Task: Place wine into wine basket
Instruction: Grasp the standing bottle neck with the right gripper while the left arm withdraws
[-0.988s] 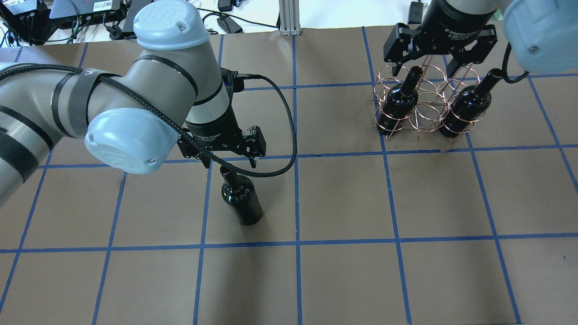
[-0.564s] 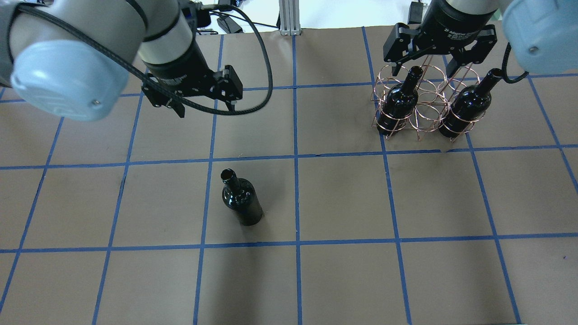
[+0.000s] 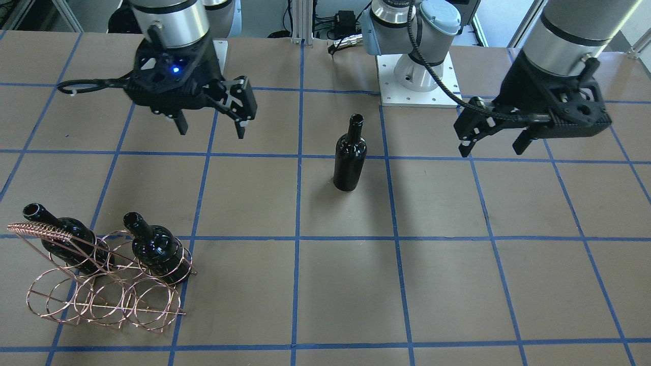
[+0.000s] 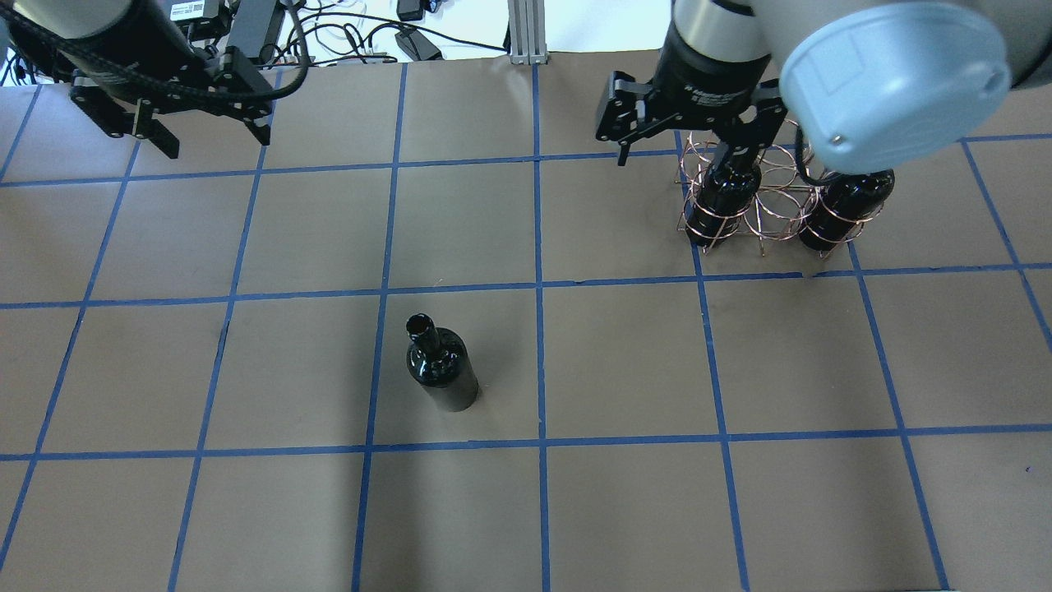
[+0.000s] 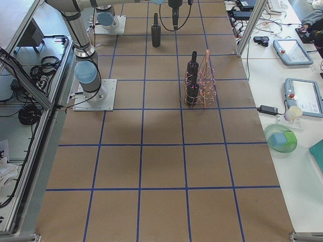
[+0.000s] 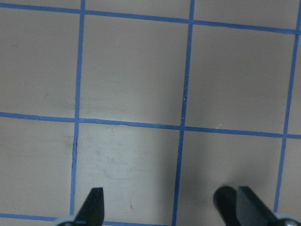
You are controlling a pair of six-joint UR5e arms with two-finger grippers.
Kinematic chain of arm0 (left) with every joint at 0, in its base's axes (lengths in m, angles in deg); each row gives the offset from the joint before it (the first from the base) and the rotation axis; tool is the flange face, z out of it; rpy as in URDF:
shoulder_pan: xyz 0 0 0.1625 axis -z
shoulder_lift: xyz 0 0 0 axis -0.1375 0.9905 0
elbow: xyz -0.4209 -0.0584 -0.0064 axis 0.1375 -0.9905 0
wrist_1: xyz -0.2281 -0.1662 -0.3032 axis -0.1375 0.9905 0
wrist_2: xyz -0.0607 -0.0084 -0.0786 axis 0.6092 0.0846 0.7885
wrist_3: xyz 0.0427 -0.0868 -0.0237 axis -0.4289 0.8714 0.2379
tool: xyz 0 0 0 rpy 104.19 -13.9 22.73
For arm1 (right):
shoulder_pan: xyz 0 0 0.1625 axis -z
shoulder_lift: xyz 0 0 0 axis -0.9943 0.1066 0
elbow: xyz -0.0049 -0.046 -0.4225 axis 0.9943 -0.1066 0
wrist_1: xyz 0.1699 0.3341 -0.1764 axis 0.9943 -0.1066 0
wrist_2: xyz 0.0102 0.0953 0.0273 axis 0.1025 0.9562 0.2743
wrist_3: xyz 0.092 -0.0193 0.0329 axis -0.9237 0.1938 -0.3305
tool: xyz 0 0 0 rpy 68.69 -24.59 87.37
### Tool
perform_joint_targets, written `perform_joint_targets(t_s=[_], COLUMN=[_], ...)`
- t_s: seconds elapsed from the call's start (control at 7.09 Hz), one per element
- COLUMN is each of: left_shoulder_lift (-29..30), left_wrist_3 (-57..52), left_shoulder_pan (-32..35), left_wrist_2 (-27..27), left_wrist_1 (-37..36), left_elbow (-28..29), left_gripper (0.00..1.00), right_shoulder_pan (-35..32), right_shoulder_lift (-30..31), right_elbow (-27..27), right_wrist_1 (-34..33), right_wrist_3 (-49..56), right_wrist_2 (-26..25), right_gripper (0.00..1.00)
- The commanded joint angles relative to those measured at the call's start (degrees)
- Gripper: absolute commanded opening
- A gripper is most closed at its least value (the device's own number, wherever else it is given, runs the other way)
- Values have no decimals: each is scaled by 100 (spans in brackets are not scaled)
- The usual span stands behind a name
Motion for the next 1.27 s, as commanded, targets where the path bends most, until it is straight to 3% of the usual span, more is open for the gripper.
perform_joint_targets(t_s=[0.0, 0.42, 0.85, 1.13], left_shoulder_lift=[-26, -114, -132, -132], left_wrist_3=[-352, -1134, -1144, -1143], left_shoulder_pan=[-274, -345, -486, -486], left_wrist_2=[-218, -376, -342, -367], left_wrist_1=[30, 109, 189, 189], left_elbow=[-37, -81, -81, -81], left_gripper=[100, 100, 100, 100], right_shoulder_pan=[-932, -1892, -2359, -2395], right_shoulder_lift=[-143, -723, -1276, -1383], right_elbow=[12, 3, 3, 38], right_wrist_1=[-32, -225, -821, -859], right_wrist_3=[-752, -2104, -2722, -2653], right_wrist_2=[-2, -55, 7, -63], right_gripper=[100, 100, 100, 99])
